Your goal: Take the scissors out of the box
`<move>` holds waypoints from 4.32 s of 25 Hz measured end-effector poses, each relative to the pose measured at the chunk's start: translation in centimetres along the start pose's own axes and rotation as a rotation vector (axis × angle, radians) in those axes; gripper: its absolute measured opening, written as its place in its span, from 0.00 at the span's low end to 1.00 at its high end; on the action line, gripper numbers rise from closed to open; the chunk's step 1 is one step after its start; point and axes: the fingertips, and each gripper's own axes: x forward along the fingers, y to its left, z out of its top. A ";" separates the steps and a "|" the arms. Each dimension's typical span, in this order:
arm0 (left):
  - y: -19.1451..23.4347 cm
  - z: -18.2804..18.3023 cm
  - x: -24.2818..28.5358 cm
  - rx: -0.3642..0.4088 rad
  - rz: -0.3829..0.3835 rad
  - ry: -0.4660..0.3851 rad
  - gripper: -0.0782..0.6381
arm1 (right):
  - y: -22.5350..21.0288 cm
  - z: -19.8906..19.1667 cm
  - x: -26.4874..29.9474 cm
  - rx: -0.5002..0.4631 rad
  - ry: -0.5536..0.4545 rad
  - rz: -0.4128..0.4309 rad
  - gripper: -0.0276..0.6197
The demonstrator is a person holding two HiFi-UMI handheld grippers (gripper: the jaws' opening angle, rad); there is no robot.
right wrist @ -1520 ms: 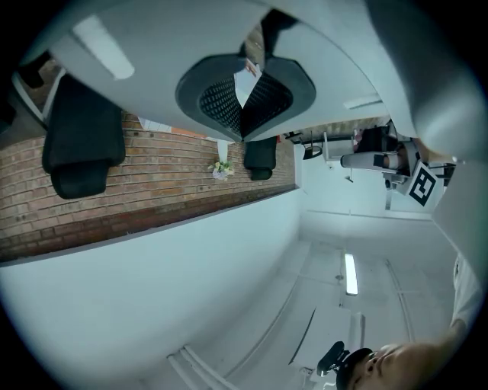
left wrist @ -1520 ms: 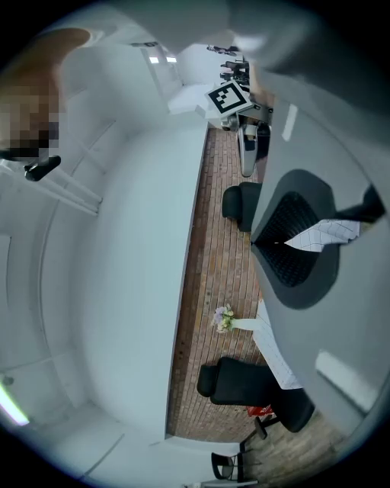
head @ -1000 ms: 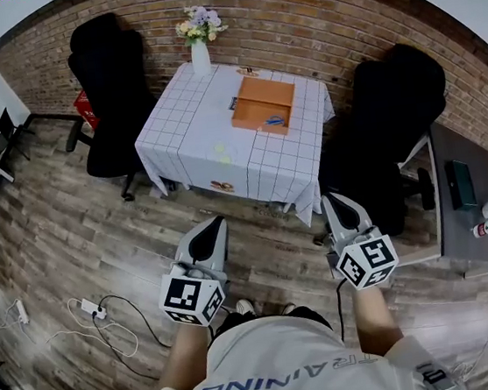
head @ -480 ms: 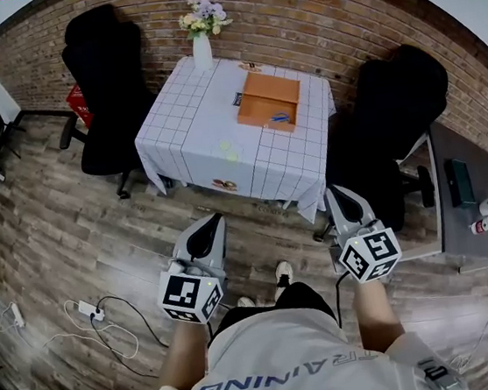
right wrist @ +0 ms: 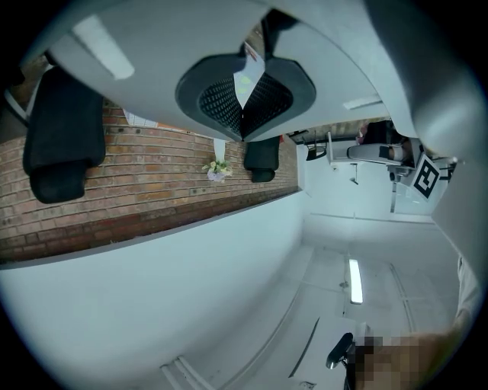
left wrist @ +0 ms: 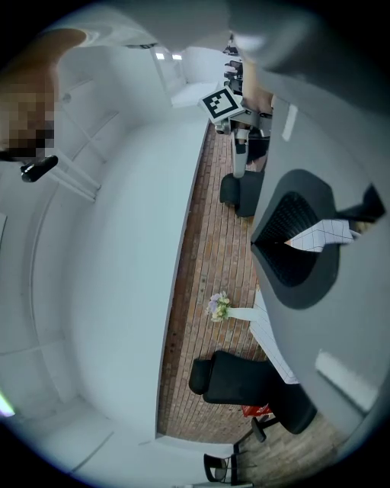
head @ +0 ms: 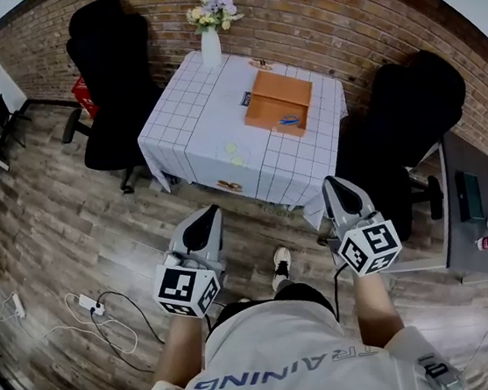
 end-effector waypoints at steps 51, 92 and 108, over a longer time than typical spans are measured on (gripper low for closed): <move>6.4 0.2 40.1 0.044 -0.215 0.148 0.11 | -26.9 -1.6 24.6 0.073 0.146 -0.114 0.07; 13.0 -4.3 42.6 -0.093 -0.136 0.258 0.11 | -22.5 -14.2 33.7 -0.402 0.873 0.349 0.22; 15.8 -6.0 41.4 -0.152 -0.092 0.285 0.11 | -22.4 -23.9 34.0 -0.710 1.269 0.669 0.24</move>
